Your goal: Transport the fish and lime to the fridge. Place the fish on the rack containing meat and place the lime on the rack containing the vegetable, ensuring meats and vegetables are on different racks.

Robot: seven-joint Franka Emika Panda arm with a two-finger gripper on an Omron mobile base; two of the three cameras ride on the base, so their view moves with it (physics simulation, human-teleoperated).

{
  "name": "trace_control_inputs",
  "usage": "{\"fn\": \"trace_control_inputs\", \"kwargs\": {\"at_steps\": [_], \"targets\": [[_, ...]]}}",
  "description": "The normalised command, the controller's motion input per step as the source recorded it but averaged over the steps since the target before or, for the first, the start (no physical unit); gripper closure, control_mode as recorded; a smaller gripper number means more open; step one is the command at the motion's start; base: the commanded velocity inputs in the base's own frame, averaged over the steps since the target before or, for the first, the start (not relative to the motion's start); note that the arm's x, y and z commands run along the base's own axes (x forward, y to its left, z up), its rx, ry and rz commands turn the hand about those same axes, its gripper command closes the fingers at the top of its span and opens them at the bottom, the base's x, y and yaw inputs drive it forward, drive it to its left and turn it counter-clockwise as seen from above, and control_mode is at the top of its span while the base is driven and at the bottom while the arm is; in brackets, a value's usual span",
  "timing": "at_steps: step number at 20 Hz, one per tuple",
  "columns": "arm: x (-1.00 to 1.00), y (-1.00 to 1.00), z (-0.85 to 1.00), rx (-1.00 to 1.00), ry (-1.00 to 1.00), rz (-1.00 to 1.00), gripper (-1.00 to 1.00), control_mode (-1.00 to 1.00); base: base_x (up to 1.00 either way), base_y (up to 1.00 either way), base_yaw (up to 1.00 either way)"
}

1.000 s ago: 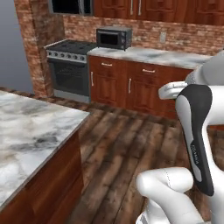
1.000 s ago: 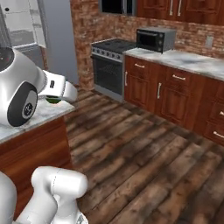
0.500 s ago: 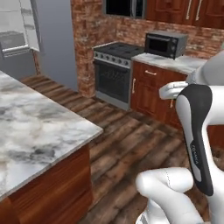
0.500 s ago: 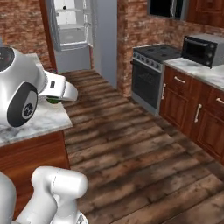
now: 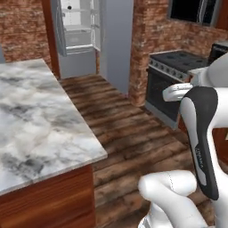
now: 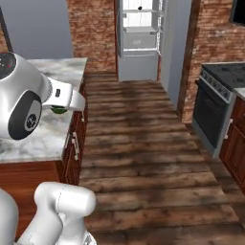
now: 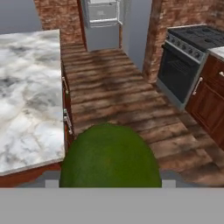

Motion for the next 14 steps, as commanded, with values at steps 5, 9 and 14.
{"fn": "trace_control_inputs", "kwargs": {"at_steps": [5,9,14], "targets": [[0.0,0.0,0.0,0.0,0.0,0.0,1.0,1.0,0.82,-0.91,0.58],[0.0,0.0,0.0,0.0,0.0,0.0,1.0,1.0,0.67,-1.0,0.5],[0.0,0.0,0.0,0.0,0.0,0.0,1.0,1.0,0.99,-1.0,0.33]]}}
